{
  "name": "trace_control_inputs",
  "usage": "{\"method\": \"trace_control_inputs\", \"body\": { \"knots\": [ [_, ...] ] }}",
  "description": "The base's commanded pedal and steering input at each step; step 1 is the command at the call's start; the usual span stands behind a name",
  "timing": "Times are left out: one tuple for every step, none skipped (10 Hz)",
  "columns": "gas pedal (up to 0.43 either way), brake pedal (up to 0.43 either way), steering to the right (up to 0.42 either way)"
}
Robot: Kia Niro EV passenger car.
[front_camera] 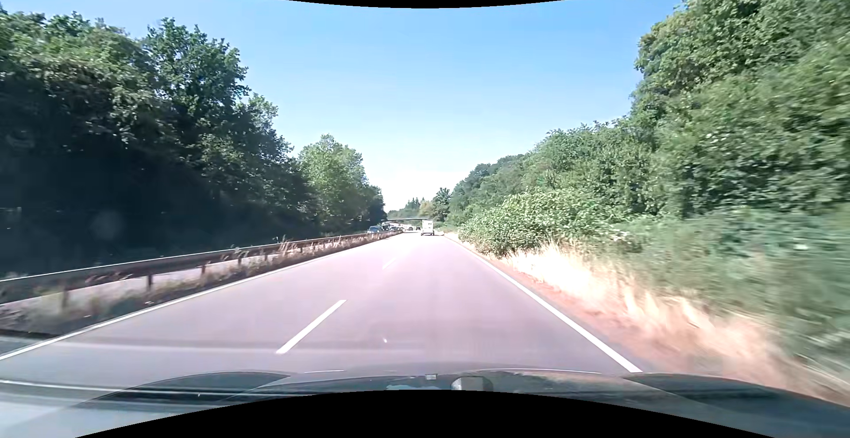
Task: Follow the waypoints while adhering to traffic rules and regulations
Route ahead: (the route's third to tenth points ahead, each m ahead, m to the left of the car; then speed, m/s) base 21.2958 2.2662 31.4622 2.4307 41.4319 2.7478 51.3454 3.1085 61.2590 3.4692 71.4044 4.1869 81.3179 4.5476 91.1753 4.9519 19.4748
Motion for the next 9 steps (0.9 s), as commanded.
{"method": "trace_control_inputs", "body": {
  "knots": [
    [0.118, 0.000, -0.005],
    [0.118, 0.000, -0.005],
    [0.118, 0.000, -0.005],
    [0.118, 0.000, -0.005],
    [0.118, 0.000, -0.005],
    [0.118, 0.000, -0.005],
    [0.118, 0.000, -0.005],
    [0.118, 0.000, -0.005],
    [0.118, 0.000, -0.005]
  ]
}}
